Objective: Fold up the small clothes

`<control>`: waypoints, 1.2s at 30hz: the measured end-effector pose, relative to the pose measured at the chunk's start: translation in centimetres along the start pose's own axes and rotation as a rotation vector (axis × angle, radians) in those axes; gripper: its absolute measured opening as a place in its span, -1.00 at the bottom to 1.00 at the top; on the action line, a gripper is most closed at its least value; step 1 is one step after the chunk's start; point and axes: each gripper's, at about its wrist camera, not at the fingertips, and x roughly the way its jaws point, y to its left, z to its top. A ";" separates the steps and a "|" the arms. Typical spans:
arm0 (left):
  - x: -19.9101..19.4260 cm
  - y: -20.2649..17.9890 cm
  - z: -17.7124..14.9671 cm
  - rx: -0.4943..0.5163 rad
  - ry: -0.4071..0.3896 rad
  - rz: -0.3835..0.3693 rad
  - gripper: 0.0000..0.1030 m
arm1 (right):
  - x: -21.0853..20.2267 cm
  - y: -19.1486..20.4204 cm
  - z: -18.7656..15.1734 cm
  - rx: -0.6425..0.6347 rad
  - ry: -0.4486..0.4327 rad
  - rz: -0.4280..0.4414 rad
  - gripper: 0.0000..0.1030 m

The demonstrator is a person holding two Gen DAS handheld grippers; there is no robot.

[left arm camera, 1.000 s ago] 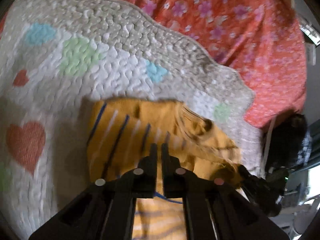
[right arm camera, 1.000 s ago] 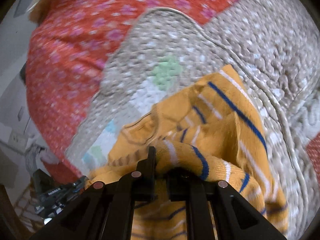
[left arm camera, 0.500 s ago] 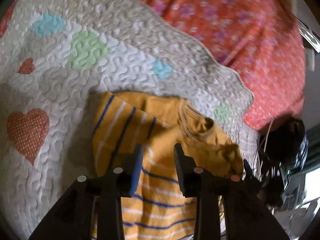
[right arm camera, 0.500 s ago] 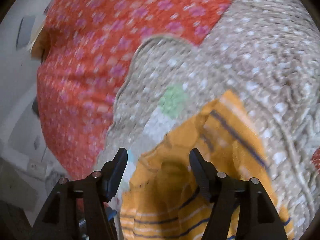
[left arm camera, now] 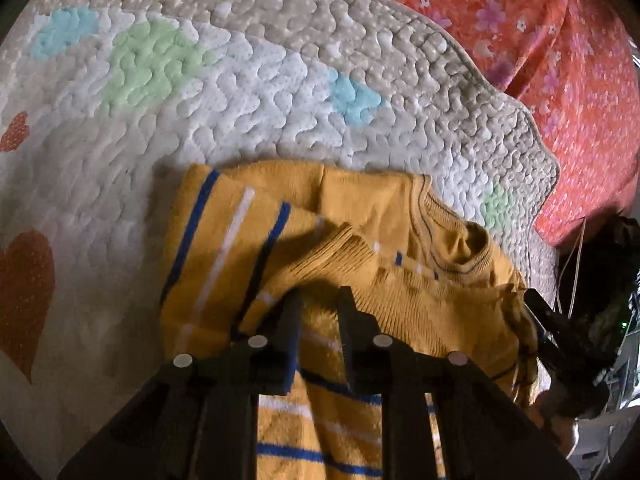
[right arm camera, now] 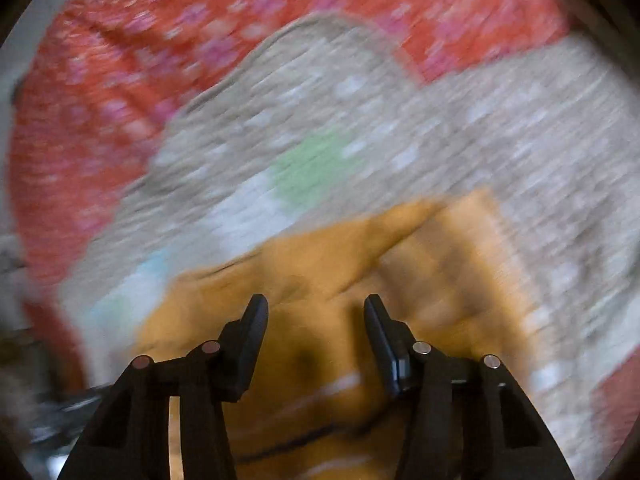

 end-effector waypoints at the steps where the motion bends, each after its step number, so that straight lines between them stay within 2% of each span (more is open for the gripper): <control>1: 0.1 0.1 0.2 0.000 0.000 -0.003 -0.64 | 0.1 -0.6 0.2 0.032 0.004 0.014 0.10; 3: 0.2 0.3 0.4 -0.006 0.005 -0.014 -0.64 | -0.3 -1.4 0.4 0.098 0.003 0.051 0.10; 7: -1.2 1.0 0.6 -0.060 0.006 -0.046 -0.63 | -3.0 -1.6 0.9 0.095 -0.058 0.035 0.15; 9: -2.4 1.5 0.3 -0.071 -0.020 -0.024 -0.57 | -4.3 -2.0 0.8 0.103 -0.073 0.047 0.18; 10: -3.2 1.8 0.1 -0.076 -0.038 -0.013 -0.46 | -4.9 -1.9 0.8 0.109 -0.074 0.053 0.20; 11: -3.9 2.1 -0.2 -0.081 -0.053 0.003 -0.27 | -5.3 -1.8 0.8 0.116 -0.074 0.057 0.21; 12: -4.9 2.5 -0.7 -0.086 -0.078 0.036 -0.19 | -5.7 -2.0 0.6 0.122 -0.071 0.058 0.22; 18: -8.1 5.1 -3.0 -0.109 -0.116 0.109 -0.13 | -8.6 -4.2 -1.2 0.148 -0.056 0.063 0.23; 21: -9.3 6.2 -4.8 -0.121 -0.108 0.111 -0.10 | -10.0 -4.6 -2.2 0.122 -0.054 0.075 0.23; 23: -9.8 6.6 -5.8 -0.131 -0.103 0.099 -0.08 | -10.7 -4.0 -3.0 0.071 -0.044 0.125 0.20; 25: -10.1 6.5 -6.6 -0.127 -0.105 0.081 -0.08 | -11.1 -2.3 -4.0 -0.014 -0.009 0.202 0.11; 27: -10.3 5.8 -7.6 -0.103 -0.108 0.035 -0.08 | -10.8 -0.2 -5.1 -0.100 0.028 0.263 0.11; 30: -9.7 3.9 -8.7 -0.023 -0.090 0.024 -0.08 | -8.2 2.2 -6.3 -0.191 0.121 0.299 0.11; 32: -9.0 2.9 -9.2 0.025 -0.084 0.061 -0.08 | -6.0 2.4 -6.3 -0.210 0.162 0.235 0.11; 33: -8.5 2.5 -9.5 0.048 -0.080 0.091 -0.08 | -5.1 1.8 -5.7 -0.191 0.147 0.171 0.11; 35: -7.5 2.5 -9.5 0.059 -0.063 0.133 -0.08 | -4.4 0.0 -4.5 -0.109 0.110 0.127 -0.01; 36: -6.9 2.9 -9.4 0.048 -0.044 0.148 -0.08 | -4.3 -1.7 -3.6 -0.017 0.085 0.137 -0.04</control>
